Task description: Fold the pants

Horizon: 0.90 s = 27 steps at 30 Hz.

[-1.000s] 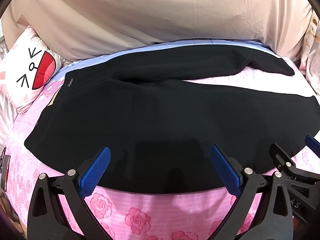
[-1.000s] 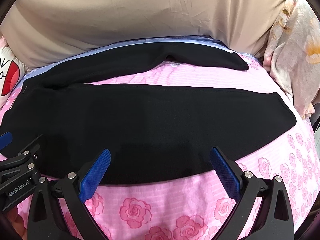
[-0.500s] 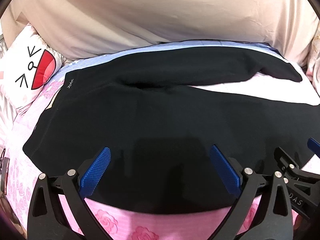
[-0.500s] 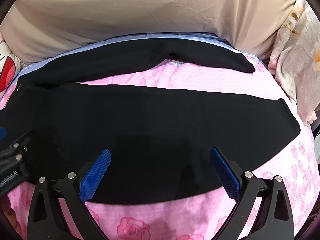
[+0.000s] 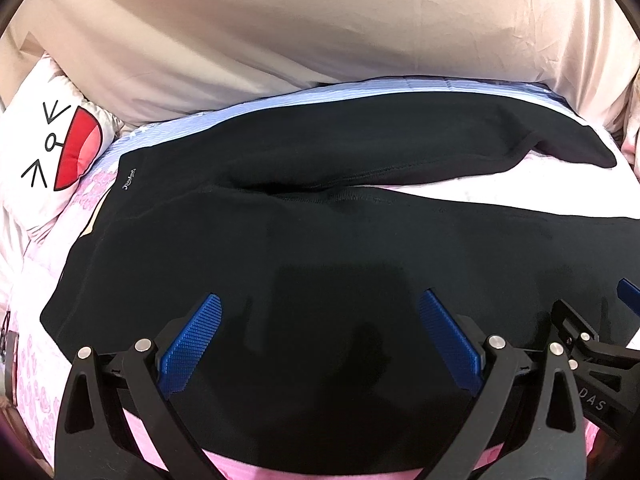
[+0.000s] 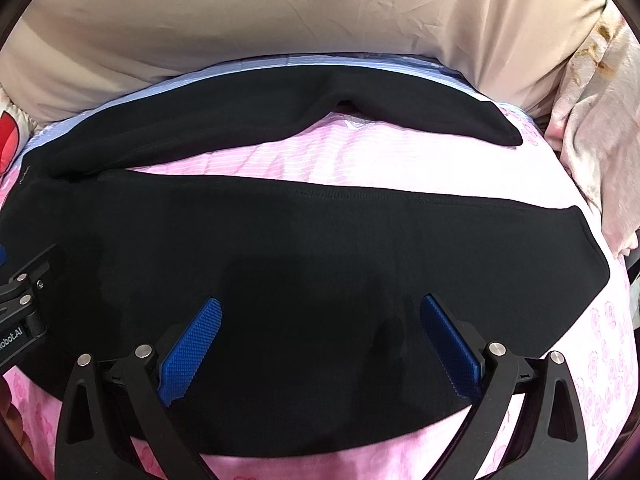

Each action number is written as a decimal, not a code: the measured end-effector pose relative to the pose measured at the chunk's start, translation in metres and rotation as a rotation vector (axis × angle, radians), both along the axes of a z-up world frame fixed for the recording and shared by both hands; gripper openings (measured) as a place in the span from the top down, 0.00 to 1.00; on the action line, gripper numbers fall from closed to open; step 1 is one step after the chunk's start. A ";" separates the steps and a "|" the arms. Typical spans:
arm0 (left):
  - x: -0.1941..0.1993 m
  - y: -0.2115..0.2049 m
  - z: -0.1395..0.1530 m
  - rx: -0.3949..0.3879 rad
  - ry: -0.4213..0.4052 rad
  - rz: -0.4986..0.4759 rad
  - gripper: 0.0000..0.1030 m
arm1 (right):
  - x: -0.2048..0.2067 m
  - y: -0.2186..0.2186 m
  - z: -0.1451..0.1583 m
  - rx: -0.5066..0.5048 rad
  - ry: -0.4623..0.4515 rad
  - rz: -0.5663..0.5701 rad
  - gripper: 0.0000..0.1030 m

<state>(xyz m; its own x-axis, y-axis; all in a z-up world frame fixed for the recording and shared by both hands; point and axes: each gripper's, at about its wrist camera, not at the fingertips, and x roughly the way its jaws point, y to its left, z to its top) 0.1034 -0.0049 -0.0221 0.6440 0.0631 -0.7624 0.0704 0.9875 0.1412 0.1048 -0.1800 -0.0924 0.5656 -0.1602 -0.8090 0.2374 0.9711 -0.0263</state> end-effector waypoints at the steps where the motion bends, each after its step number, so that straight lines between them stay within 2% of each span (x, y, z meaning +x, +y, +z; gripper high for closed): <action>1: 0.002 0.000 -0.001 0.001 0.003 0.000 0.05 | 0.003 -0.001 -0.001 -0.001 0.008 0.000 0.05; 9: 0.011 -0.002 -0.001 0.004 0.009 0.003 0.05 | 0.012 -0.005 -0.004 0.022 0.031 0.013 0.05; 12: 0.024 0.017 0.012 -0.052 -0.013 0.012 0.05 | 0.017 -0.018 0.004 0.066 0.016 0.047 0.05; 15: 0.057 0.059 0.034 -0.134 -0.033 0.049 0.05 | 0.033 -0.063 0.022 0.163 -0.047 0.090 0.05; 18: 0.100 0.116 0.048 -0.164 -0.076 0.156 0.05 | 0.065 -0.140 0.033 0.216 -0.134 0.015 0.05; 19: 0.116 0.133 0.049 -0.162 -0.079 0.184 0.05 | 0.079 -0.163 0.033 0.221 -0.137 -0.003 0.05; 20: 0.137 0.155 0.047 -0.148 -0.069 0.220 0.05 | 0.102 -0.193 0.030 0.210 -0.118 -0.026 0.05; 24: 0.196 0.217 0.031 -0.054 -0.052 0.360 0.05 | 0.165 -0.265 0.021 0.104 -0.087 -0.106 0.05; 26: 0.220 0.245 0.020 -0.032 -0.010 0.408 0.05 | 0.192 -0.293 0.015 0.062 -0.057 -0.156 0.05; 27: 0.226 0.254 0.016 -0.047 0.002 0.427 0.05 | 0.201 -0.303 0.011 0.072 -0.048 -0.152 0.05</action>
